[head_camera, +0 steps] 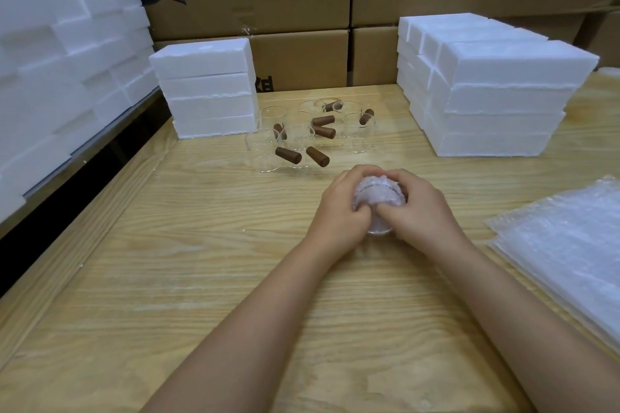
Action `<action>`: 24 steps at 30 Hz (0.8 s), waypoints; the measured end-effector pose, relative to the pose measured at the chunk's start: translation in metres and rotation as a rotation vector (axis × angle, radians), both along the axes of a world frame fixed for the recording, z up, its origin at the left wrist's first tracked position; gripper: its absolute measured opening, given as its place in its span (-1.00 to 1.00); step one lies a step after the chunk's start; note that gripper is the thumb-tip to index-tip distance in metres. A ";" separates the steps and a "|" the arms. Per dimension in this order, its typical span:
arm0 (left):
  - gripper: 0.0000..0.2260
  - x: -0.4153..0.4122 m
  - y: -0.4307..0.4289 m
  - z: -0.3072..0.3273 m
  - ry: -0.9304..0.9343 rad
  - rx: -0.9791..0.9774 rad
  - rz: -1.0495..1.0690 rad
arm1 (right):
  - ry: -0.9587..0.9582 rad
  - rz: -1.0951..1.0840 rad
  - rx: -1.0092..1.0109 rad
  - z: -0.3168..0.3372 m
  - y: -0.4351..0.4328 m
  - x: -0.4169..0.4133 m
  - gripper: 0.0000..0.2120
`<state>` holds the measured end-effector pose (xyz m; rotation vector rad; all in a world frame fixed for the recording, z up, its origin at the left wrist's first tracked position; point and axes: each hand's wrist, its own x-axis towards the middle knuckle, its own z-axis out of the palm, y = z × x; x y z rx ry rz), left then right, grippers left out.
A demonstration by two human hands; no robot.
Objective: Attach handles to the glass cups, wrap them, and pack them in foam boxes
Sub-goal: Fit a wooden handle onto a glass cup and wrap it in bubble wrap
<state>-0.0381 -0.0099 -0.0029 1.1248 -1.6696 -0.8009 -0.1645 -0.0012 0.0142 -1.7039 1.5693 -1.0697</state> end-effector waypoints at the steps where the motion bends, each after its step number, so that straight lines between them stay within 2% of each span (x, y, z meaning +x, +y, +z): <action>1: -0.53 0.000 -0.001 -0.001 0.005 -0.005 0.021 | -0.044 0.030 0.000 0.000 0.002 0.001 -0.70; 4: -0.56 0.003 -0.003 -0.002 0.003 -0.044 0.045 | -0.085 0.031 -0.039 -0.003 0.003 0.005 -0.79; 9: -0.58 0.001 0.004 0.003 -0.032 -0.073 -0.025 | -0.066 -0.132 -0.109 -0.007 -0.002 0.003 -0.80; 13: -0.36 0.006 0.007 0.004 -0.167 -0.110 -0.248 | -0.135 -0.223 -0.087 -0.007 -0.008 -0.008 -0.79; 15: -0.23 0.008 0.007 0.002 -0.270 -0.185 -0.288 | -0.189 -0.234 -0.037 -0.007 -0.012 -0.014 -0.81; 18: -0.23 0.004 0.006 0.000 -0.324 -0.278 -0.219 | -0.250 -0.179 0.046 -0.006 -0.015 -0.018 -0.79; 20: -0.32 0.003 0.005 -0.002 -0.263 -0.286 -0.159 | -0.305 -0.109 0.086 -0.003 -0.013 -0.018 -0.84; 22: -0.36 0.006 0.002 -0.003 -0.181 -0.233 -0.107 | -0.450 0.008 0.113 0.001 -0.011 -0.019 -0.87; 24: -0.36 0.009 0.000 -0.003 -0.114 -0.164 -0.057 | -0.574 0.109 0.118 0.002 -0.012 -0.023 -0.71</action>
